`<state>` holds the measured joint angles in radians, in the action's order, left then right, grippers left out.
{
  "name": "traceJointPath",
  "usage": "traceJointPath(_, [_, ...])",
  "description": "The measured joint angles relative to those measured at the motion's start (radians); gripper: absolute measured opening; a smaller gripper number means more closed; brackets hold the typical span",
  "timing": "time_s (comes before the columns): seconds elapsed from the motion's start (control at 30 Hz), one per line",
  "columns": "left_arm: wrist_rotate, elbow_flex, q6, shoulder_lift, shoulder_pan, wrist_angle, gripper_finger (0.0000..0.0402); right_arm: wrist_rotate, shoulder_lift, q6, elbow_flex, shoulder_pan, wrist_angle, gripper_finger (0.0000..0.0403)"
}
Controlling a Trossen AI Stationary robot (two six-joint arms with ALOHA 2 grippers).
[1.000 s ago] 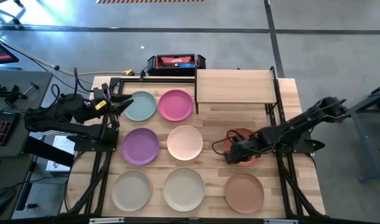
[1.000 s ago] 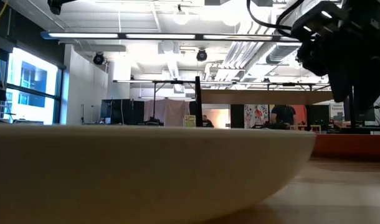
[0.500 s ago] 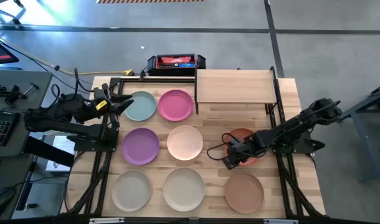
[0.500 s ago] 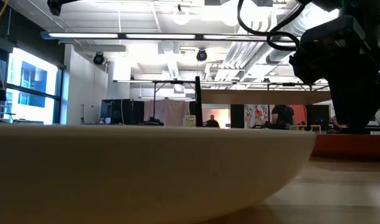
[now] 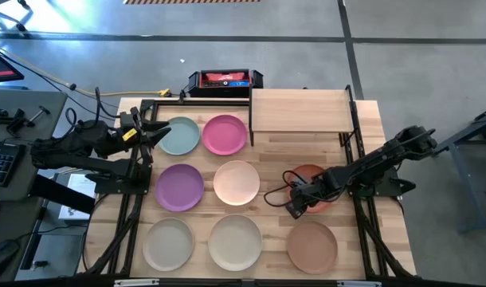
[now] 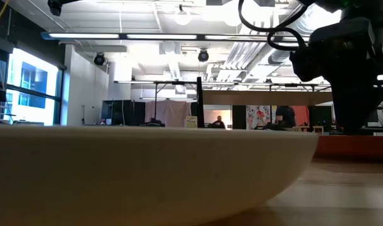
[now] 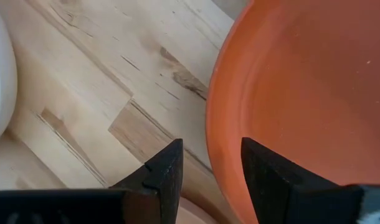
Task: Place and stack plates onto a shelf
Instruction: Put the orange plate on the shelf
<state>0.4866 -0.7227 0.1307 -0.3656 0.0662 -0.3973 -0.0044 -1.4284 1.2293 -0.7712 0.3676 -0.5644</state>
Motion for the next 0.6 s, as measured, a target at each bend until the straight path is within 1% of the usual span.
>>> traceJointPath(0.37, [0.0, 0.0, 0.001, 0.0, 0.0, 0.0, 0.009, 0.012, -0.001, -0.017, 0.0, 0.0, 0.018, 0.0142])
traceJointPath(0.53, [0.0, 0.0, 0.001, 0.0, 0.0, 0.0, 0.009, 0.024, -0.012, -0.002, 0.0, 0.011, 0.087, 0.0142])
traceJointPath(0.6, [0.0, 0.0, 0.0, 0.0, 0.0, 0.0, 0.009, 0.038, -0.014, 0.003, 0.0, 0.018, 0.067, 0.0142])
